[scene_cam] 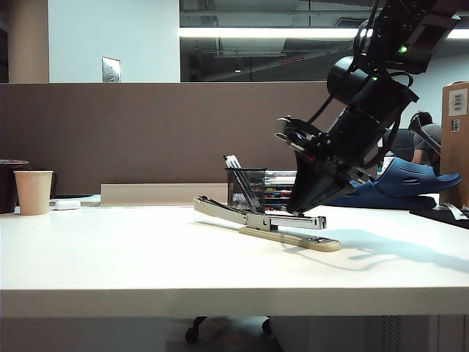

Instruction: Pick up a set of staples and put them into the open stapler.

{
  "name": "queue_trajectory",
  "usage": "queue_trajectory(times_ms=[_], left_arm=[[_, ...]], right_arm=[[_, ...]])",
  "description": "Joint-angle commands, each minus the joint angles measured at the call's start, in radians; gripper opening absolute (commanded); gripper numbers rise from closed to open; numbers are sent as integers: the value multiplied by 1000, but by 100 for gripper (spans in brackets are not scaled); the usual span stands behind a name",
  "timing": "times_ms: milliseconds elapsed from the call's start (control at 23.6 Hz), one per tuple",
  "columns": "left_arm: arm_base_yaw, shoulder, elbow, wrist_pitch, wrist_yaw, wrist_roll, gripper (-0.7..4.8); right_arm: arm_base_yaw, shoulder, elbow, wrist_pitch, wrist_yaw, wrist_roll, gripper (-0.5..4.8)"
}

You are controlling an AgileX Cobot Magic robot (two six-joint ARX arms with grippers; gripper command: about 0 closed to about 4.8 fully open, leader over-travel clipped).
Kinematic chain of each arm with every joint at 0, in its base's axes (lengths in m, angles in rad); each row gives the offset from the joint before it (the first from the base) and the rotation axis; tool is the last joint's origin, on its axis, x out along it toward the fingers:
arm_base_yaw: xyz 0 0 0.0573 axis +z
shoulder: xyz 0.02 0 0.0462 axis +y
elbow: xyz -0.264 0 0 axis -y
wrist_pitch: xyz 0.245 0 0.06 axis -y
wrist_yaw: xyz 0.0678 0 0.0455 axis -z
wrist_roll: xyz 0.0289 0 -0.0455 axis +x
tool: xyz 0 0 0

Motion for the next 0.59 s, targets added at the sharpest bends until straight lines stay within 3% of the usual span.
queue_trajectory(times_ms=[42,127,212,423,508,593], left_arm=[[2,1,2,13,3,3,-6],[2,1,2,13,3,3,-6],[2,1,2,13,3,3,-6],[2,1,2,13,3,3,-6],[2,1,2,13,3,3,-6],[2,1,2,13,3,3,-6]], right_arm=[[2,2,-1,-1,0,1,54],[1,2,-1,-2,5,1,62],[2,2,-1,-2,6,1,125],[2,2,-1,-5,11,1,123],[2,2,-1,-5,45,1,81],[2,2,-1,-6,55,0,80]])
